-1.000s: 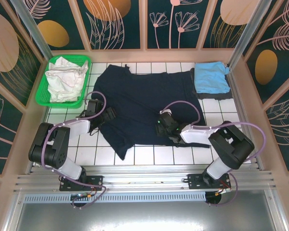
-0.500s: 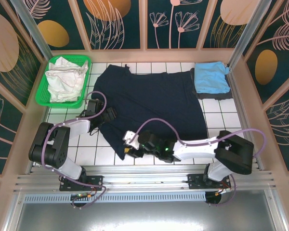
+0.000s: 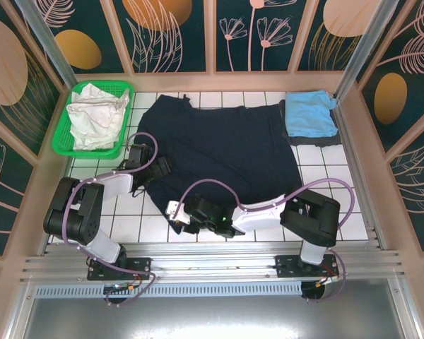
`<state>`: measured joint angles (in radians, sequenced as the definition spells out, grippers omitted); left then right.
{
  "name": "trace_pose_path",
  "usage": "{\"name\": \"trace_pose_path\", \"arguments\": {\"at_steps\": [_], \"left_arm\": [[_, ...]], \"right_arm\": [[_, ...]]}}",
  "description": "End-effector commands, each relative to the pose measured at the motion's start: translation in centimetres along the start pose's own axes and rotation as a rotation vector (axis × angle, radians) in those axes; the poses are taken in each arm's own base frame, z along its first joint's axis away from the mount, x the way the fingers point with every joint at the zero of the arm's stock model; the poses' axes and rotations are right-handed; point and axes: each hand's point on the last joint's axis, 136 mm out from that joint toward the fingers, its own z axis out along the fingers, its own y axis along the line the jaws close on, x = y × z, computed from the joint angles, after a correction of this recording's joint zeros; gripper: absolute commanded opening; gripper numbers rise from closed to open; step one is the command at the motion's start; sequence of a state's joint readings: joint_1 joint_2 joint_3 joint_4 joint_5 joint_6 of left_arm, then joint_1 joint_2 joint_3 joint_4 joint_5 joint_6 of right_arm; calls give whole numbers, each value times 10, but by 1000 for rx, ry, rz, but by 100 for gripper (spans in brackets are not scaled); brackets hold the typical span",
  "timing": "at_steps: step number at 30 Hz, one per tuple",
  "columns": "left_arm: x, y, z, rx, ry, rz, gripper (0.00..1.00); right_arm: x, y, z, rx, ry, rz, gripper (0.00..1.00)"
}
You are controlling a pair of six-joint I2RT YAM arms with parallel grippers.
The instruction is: Fold and stack the t-shirts
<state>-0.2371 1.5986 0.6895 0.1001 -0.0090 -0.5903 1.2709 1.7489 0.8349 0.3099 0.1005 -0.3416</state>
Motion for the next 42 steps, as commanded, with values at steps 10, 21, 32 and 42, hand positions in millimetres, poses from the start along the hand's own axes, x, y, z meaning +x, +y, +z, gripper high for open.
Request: {"name": "trace_pose_path", "arguments": {"at_steps": [10, 21, 32, 42], "left_arm": [[1, 4, 4, -32, 45, 45, 98], [-11, 6, -14, -66, 16, 58, 98], [9, 56, -9, -167, 40, -70, 98], [-5, 74, -9, -250, 49, -126, 94]], "right_arm": [[3, 5, -69, -46, -97, 9, 0], [28, -7, -88, 6, -47, 105, 47], [85, -147, -154, 511, -121, 809, 67], [232, -176, -193, 740, 93, 1452, 70]]}}
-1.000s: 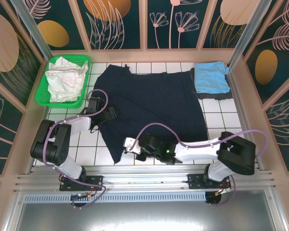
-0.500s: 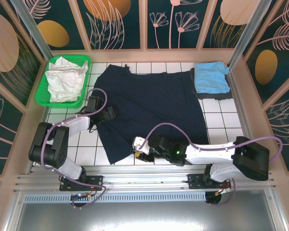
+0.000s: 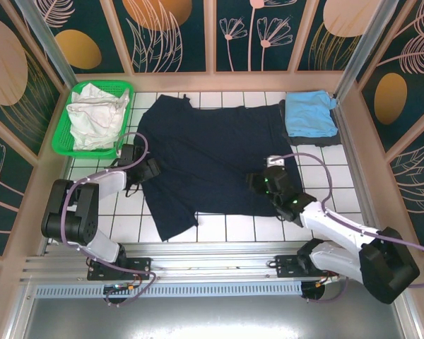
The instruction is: Fold and stack the t-shirts
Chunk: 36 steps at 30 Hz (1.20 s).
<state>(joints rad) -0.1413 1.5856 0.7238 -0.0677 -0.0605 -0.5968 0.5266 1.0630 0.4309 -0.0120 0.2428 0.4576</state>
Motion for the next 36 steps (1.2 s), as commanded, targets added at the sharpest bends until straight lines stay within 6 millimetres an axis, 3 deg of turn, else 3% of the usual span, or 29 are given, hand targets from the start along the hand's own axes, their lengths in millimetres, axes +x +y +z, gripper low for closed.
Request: {"name": "trace_pose_path", "arguments": {"at_steps": [1, 4, 7, 11, 15, 21, 25, 31, 35, 36], "left_arm": [[-2, 22, -3, -67, -1, -59, 93], [0, 15, -27, 8, -30, -104, 92], [19, 19, -40, 46, -18, -130, 87], [63, 28, -36, 43, 92, -133, 76], [86, 39, -27, 24, 149, -136, 58], [92, 43, -14, -19, 198, -96, 27], [87, 49, -13, -66, 202, -85, 17], [77, 64, -16, -149, 194, -72, 18], [68, 60, -24, -146, 174, -74, 35], [66, 57, -28, -132, 167, -79, 44]], "right_arm": [[36, -35, 3, 80, 154, 212, 70], [48, -52, 0, 148, 204, 284, 70], [58, -77, -8, 273, 228, 375, 77], [60, -96, -12, 339, 242, 446, 81], [61, -103, -8, 329, 264, 516, 81], [64, -118, -4, 347, 295, 560, 83], [65, -132, -5, 377, 302, 595, 85], [54, -146, -10, 407, 287, 601, 86], [36, -149, -20, 441, 258, 585, 87], [32, -150, -23, 450, 243, 585, 87]]}}
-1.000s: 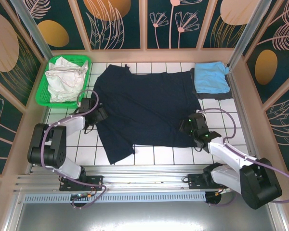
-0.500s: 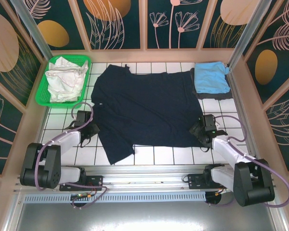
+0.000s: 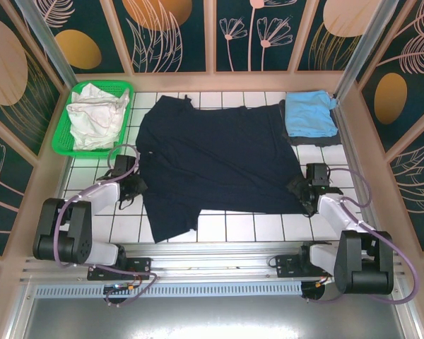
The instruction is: Fold and stack the t-shirts
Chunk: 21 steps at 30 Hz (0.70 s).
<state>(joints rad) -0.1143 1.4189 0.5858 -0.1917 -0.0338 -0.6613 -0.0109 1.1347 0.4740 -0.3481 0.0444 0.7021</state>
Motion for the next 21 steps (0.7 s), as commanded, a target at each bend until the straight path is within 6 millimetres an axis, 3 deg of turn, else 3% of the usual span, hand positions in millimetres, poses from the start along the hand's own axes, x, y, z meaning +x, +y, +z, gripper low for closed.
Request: {"name": "trace_pose_path", "arguments": {"at_steps": [1, 3, 7, 13, 17, 21], "left_arm": [[20, 20, -5, -64, 70, -4, 55], [21, 14, -15, -14, 59, -23, 67], [35, 2, -33, 29, 46, 13, 69], [87, -21, -40, 10, 148, 116, 65], [116, -4, -50, -54, 197, 73, 61], [132, 15, -68, -75, 195, 19, 59]], "right_arm": [[-11, -14, -15, 86, -36, -6, 88], [-15, -18, -22, 108, -61, 20, 89], [-16, -38, -32, 207, -87, 114, 91], [17, -48, -23, 246, 57, 197, 92], [35, -47, -19, 212, 125, 214, 91], [40, -41, -19, 151, 139, 229, 89]]}}
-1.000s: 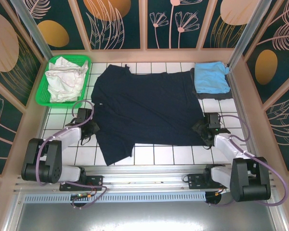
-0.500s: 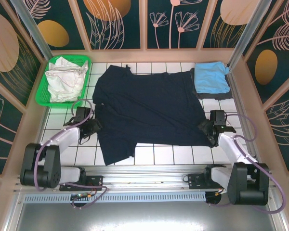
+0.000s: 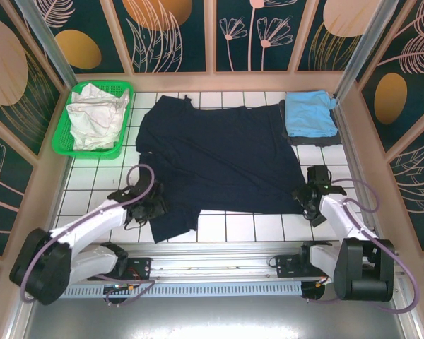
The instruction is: Fold and stack the t-shirts
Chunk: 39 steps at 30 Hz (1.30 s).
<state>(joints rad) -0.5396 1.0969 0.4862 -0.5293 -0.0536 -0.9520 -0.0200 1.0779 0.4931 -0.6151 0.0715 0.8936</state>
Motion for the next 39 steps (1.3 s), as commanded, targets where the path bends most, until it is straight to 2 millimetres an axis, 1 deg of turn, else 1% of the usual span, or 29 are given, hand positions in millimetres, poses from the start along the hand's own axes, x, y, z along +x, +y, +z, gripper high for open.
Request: {"name": "trace_pose_path", "arguments": {"at_steps": [1, 5, 8, 11, 14, 16, 18, 21, 22, 24, 25, 27, 28, 30, 31, 35, 36, 37, 39], "left_arm": [[27, 31, -11, -91, 37, -100, 58], [51, 29, -15, -101, 89, -61, 56], [66, 24, -7, -99, 142, -19, 54], [77, 21, -2, -110, 178, 27, 51], [82, 27, 1, -149, 195, 61, 41], [84, 26, 2, -141, 203, 71, 36], [84, 22, 3, -119, 205, 72, 28], [81, 13, 0, -85, 193, 77, 13], [78, 9, -2, -72, 184, 80, 10], [72, 2, -6, -52, 158, 85, 0], [68, -2, -9, -43, 145, 89, 0], [59, -9, -17, -33, 113, 96, 0], [55, -12, -21, -31, 98, 98, 0], [46, -17, -31, -29, 59, 105, 0], [41, -20, -36, -25, 44, 104, 0], [24, -22, -58, -31, -28, 108, 0], [19, -24, -64, -27, -54, 106, 0], [16, -19, -69, -51, -65, 108, 0], [5, -20, -81, -53, -120, 104, 0]], "right_arm": [[13, -4, 1, -18, 48, 34, 88], [11, -1, 2, -17, 49, 15, 86], [8, 3, 5, -28, 42, 6, 83], [14, 8, 8, -63, 71, 5, 82], [13, 12, 9, -82, 67, 0, 78], [11, 13, 11, -84, 59, -5, 74], [12, 13, 13, -86, 62, -10, 71], [13, 15, 13, -98, 70, -12, 62], [13, 17, 12, -105, 68, -15, 58], [10, 20, 9, -122, 56, -22, 47], [9, 21, 7, -128, 50, -23, 44], [6, 25, 3, -150, 40, -25, 32], [5, 27, 2, -160, 38, -28, 29], [4, 30, -2, -173, 35, -41, 17], [2, 31, -4, -175, 31, -48, 14], [-6, 35, -14, -186, 5, -62, 5], [-7, 38, -18, -197, -1, -65, 3], [-9, 40, -21, -207, -5, -69, 3], [-15, 49, -31, -236, -22, -72, 2]]}}
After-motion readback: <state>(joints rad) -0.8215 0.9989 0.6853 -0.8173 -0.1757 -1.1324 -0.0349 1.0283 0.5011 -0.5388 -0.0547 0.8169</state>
